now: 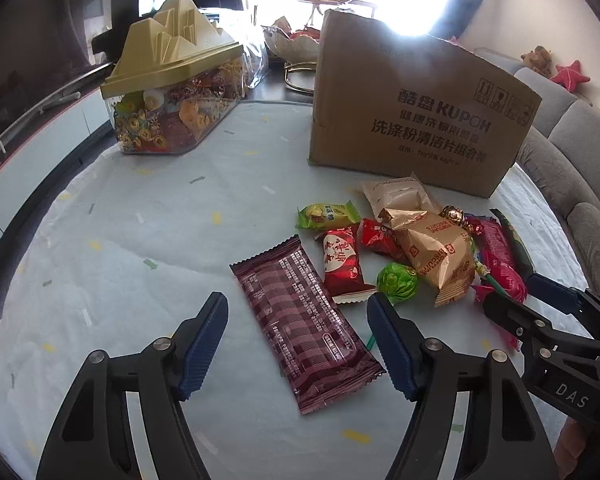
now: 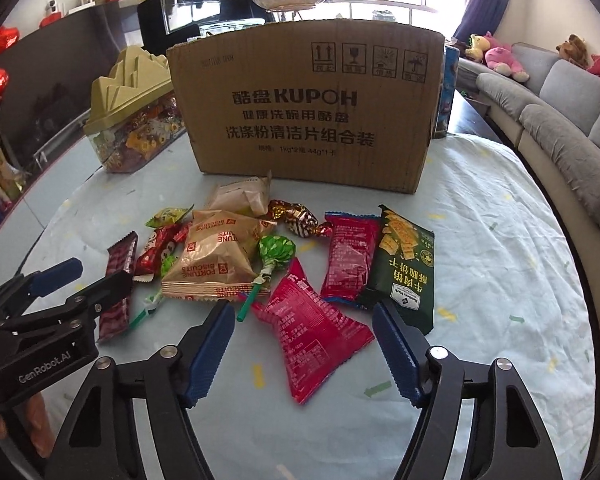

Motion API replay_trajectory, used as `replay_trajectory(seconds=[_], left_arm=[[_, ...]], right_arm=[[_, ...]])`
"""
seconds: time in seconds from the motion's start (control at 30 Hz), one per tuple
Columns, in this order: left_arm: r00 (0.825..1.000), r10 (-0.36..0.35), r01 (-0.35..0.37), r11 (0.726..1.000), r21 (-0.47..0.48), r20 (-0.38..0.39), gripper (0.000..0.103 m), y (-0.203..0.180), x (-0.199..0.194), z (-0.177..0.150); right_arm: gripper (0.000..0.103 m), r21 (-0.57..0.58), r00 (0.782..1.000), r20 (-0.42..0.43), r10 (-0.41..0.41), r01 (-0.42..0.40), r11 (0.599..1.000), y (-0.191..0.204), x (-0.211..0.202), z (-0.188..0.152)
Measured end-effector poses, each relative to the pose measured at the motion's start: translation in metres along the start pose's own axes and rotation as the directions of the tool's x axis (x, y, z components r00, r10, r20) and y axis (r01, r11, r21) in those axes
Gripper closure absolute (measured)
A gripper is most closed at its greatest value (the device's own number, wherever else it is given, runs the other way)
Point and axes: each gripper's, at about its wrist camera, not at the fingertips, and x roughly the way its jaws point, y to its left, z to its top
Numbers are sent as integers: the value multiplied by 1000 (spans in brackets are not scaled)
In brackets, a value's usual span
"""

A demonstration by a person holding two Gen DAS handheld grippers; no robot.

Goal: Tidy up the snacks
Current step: 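Grasp the brown chocolate bar with left tool while right tool grasps red packet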

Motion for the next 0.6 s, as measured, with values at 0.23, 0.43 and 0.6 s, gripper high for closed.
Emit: replay_trajectory(seconds=[0.23, 0.43, 0.6], left_arm=[[998, -40, 40, 999, -5, -41, 48, 6, 3, -7], [998, -41, 41, 999, 12, -47, 54, 7, 6, -4], [997, -52, 53, 999, 10, -57, 56, 10, 10, -2]], right_arm=[[42, -9, 999, -29, 17, -18, 1000, 9, 3, -5], [43, -22, 999, -41, 24, -25, 999, 16, 5, -7], [49, 2, 999, -50, 19, -19, 1000, 12, 13, -1]])
